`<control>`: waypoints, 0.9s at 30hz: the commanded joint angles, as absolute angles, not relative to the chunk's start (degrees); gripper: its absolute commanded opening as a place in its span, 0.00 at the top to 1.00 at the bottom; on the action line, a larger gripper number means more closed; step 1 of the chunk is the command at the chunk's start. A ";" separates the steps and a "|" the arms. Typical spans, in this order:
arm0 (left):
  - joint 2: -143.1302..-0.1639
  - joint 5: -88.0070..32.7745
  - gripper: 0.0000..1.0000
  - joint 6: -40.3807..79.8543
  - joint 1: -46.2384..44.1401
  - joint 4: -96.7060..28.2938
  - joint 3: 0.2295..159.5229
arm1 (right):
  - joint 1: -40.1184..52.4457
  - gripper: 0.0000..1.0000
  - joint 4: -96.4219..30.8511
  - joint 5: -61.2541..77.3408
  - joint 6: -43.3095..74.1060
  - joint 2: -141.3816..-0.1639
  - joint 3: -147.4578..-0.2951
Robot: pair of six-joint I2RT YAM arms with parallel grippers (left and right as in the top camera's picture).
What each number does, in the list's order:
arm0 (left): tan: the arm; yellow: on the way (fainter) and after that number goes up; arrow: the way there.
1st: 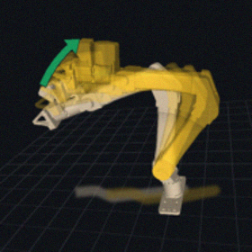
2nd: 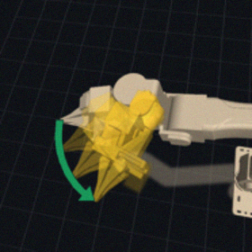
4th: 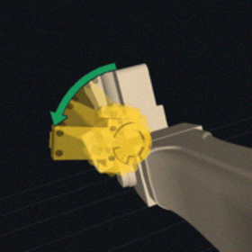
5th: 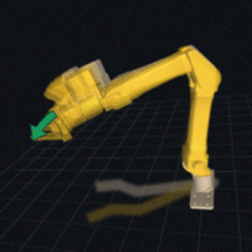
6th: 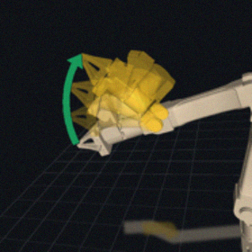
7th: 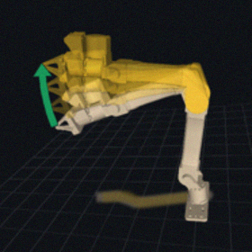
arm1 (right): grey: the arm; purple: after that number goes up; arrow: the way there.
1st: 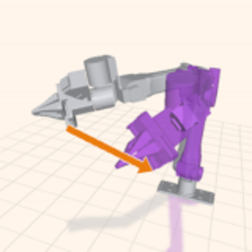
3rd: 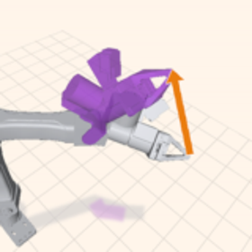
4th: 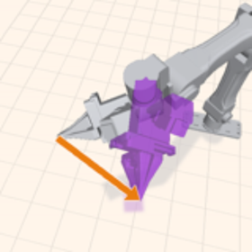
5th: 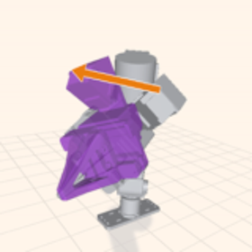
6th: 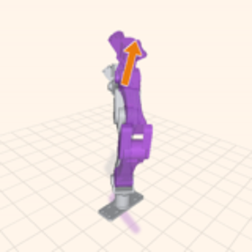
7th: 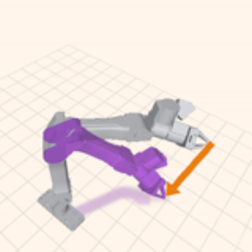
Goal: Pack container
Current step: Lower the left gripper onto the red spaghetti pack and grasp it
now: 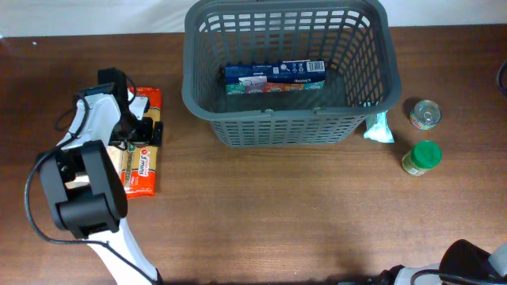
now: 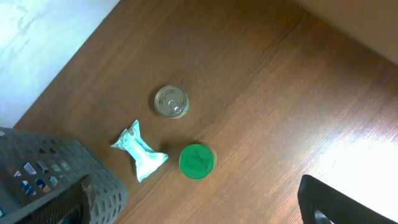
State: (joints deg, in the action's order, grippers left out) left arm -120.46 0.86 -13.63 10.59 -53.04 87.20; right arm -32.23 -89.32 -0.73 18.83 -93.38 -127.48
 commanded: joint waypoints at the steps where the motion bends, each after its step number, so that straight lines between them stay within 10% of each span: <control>1: -122.63 0.69 0.01 -12.67 9.82 -52.77 87.29 | -32.60 0.01 -89.14 -0.21 18.94 -93.65 -127.26; 10: -122.80 0.67 0.25 -12.67 7.46 -50.33 87.29 | -32.60 0.01 -89.17 -0.21 18.94 -93.65 -127.26; 17: -122.78 2.66 0.98 -12.64 6.81 -50.37 87.50 | -32.60 0.01 -89.17 -0.21 18.94 -93.65 -127.26; 27: -122.76 4.16 0.98 -12.64 9.69 -59.44 102.21 | -32.60 0.01 -89.17 -0.19 18.94 -93.65 -127.28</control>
State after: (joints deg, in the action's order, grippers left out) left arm -122.89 3.27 -12.58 7.99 -58.08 94.65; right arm -32.23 -89.30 -0.49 19.03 -93.45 -127.48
